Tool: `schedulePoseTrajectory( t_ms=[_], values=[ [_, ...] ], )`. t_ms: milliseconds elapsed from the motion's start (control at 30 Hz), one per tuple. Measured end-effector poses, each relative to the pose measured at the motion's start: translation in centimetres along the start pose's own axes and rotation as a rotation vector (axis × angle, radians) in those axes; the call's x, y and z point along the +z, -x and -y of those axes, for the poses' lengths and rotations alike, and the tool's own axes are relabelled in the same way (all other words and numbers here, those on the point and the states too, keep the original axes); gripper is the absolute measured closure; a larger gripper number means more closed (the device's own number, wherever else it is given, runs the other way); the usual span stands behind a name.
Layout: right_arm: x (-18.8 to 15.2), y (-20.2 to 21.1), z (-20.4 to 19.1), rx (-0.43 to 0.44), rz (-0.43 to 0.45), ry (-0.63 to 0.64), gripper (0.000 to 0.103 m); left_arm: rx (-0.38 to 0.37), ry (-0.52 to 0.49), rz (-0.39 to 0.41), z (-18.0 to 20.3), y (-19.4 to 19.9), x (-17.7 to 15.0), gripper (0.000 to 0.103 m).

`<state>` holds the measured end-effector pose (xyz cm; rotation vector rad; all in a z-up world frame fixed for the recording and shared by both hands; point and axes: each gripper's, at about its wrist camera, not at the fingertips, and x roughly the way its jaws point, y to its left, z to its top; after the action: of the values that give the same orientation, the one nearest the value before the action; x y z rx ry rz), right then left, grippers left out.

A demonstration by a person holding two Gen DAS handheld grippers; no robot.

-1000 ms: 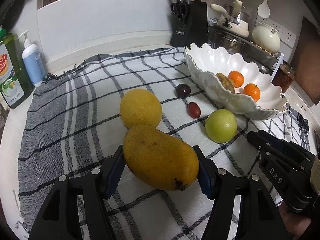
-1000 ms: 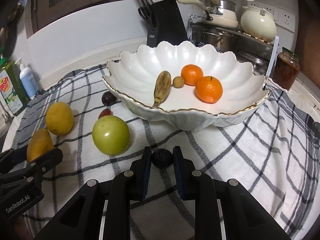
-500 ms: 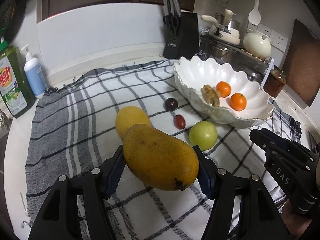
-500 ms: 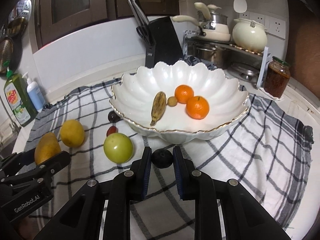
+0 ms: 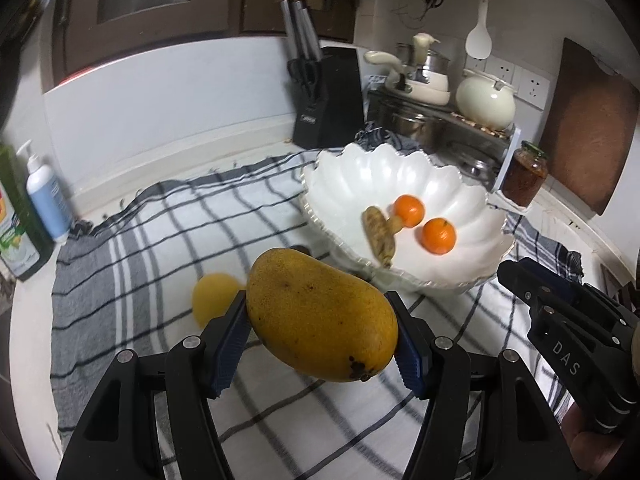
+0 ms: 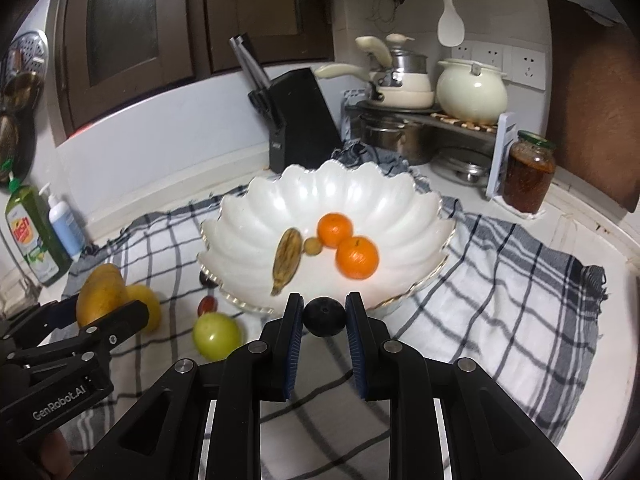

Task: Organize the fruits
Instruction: 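Carry the mango and blueberry over the bowl and open both grippers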

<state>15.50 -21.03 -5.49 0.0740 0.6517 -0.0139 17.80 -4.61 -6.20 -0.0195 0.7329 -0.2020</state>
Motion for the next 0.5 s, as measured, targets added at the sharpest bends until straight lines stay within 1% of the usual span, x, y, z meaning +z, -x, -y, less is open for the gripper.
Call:
schedulePoseTrajectory(
  t_ms=[300,500],
  values=[
    [1.9,-0.4,1.6,-0.019,0.016,-0.016,0.08,-0.063,-0.028,0.012,1.7,-1.4,3.0,0.039],
    [3.3,-1.4,2.5,-0.027,0.023,-0.024,0.08,-0.079,-0.051,0.017,2.6,-3.0,5.0,0.039]
  ],
)
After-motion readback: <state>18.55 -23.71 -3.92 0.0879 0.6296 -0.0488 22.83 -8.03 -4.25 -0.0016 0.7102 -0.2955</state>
